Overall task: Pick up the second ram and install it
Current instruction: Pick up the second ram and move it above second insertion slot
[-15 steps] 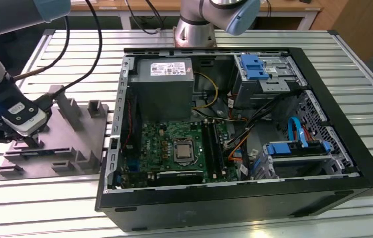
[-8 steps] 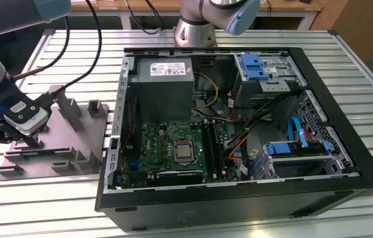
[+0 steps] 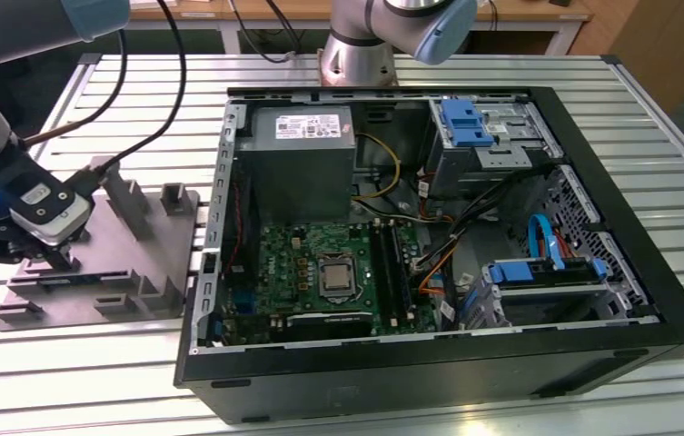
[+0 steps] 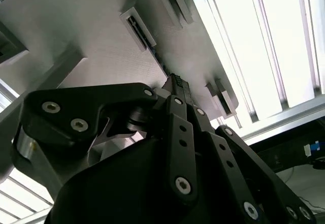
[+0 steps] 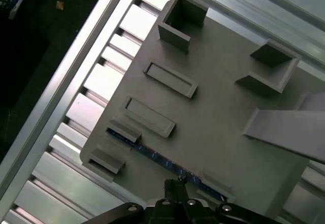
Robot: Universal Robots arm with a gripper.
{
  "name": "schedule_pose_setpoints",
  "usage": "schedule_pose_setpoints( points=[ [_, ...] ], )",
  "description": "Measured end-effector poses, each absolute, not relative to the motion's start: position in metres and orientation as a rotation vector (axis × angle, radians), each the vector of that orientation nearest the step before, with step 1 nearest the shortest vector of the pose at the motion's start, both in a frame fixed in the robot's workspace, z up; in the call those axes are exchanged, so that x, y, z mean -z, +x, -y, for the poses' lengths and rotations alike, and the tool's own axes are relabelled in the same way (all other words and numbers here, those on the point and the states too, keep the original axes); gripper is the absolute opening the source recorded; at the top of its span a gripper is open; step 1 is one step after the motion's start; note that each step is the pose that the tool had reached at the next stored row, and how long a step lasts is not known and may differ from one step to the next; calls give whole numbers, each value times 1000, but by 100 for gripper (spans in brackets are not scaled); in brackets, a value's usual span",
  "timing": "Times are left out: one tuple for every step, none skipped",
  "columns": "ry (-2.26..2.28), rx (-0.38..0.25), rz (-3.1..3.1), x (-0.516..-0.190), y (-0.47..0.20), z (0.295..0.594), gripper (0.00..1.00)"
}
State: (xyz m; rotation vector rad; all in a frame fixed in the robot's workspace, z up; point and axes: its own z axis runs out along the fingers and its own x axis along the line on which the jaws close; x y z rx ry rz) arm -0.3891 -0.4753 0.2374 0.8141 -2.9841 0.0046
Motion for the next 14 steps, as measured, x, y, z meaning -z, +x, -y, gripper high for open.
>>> schedule_pose_setpoints(
  points=[
    [820,-5,2982,-237,-389,475,11],
    [827,-5,2981,-237,-389,475,11],
    [833,-5,2979,-237,-389,475,11],
    [839,-5,2977,-237,-389,475,11],
    [845,-5,2976,-237,-389,475,11],
    [852,-6,2974,-237,-389,475,11],
    [858,-6,2972,-237,-389,475,11],
    [865,-6,2970,-237,-389,475,11],
    [873,-6,2968,-237,-389,475,11],
    [880,-6,2966,-237,-389,475,11],
    [887,-6,2963,-237,-389,475,11],
    [895,-7,2961,-237,-389,475,11],
    [903,-7,2959,-237,-389,475,11],
    [912,-7,2956,-237,-389,475,11]
  ],
)
